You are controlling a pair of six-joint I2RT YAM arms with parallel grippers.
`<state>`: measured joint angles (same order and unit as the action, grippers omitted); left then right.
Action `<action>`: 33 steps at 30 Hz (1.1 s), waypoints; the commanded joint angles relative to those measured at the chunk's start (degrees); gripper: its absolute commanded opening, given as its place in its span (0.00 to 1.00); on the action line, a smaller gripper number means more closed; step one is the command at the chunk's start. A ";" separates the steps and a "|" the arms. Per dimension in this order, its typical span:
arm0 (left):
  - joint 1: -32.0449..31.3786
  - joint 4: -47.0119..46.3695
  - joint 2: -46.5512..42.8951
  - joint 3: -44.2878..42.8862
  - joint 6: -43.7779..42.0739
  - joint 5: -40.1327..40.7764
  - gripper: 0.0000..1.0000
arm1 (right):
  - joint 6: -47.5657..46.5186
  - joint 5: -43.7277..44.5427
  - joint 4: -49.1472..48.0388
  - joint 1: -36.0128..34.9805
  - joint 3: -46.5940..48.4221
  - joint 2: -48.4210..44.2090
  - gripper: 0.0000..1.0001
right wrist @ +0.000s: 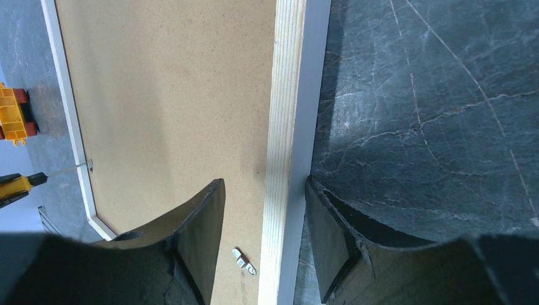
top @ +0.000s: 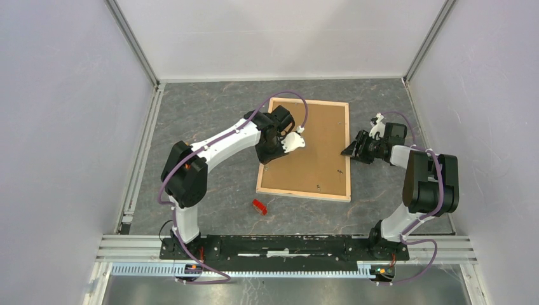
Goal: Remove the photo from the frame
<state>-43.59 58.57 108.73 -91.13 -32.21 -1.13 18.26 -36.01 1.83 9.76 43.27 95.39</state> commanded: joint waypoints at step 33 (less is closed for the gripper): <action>-0.75 -10.93 1.54 -0.23 11.56 0.88 0.02 | -0.50 2.44 2.78 -1.41 -2.00 1.46 0.57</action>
<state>-44.03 55.94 110.10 -92.18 -22.83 -3.20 18.28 -36.01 1.80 9.76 43.27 95.39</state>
